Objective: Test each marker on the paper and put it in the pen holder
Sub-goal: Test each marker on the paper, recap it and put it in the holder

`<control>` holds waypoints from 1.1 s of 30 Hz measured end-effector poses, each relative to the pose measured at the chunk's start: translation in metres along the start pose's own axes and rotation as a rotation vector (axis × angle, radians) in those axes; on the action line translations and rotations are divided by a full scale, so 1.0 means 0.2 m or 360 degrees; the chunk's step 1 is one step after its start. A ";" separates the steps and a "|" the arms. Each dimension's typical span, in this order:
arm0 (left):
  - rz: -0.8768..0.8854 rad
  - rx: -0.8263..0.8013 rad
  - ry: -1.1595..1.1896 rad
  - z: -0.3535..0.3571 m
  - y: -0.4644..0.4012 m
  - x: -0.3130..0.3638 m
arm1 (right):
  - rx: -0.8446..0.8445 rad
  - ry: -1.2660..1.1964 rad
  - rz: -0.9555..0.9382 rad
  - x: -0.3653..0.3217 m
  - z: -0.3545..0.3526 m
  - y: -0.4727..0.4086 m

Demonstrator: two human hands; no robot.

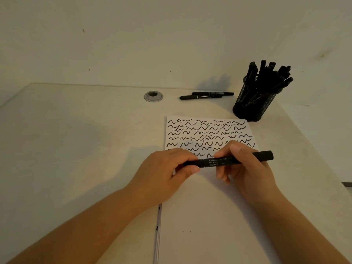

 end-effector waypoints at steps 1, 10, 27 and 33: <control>0.0004 0.0005 -0.0025 0.00 0.00 0.01 | 0.0026 0.0012 -0.0014 0.00 0.00 0.00; 0.0034 -0.0063 0.0107 0.06 0.02 0.08 | 0.0263 0.0033 -0.0182 -0.01 0.03 0.03; -0.0314 -0.0680 0.0869 0.11 0.03 0.04 | 0.0207 0.0030 -0.0438 -0.07 0.09 0.06; -0.0347 -0.0701 0.0821 0.10 0.02 0.02 | 0.0116 0.0151 -0.0486 -0.07 0.09 0.05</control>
Point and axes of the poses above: each hand's wrist, its own y-axis away from the middle knuckle, its own z-axis out of the palm, x = y × z, the point moved 4 cm from there along -y, towards the middle knuckle, and after that the axes turned 7 degrees about -z, right-handed, at the moved point
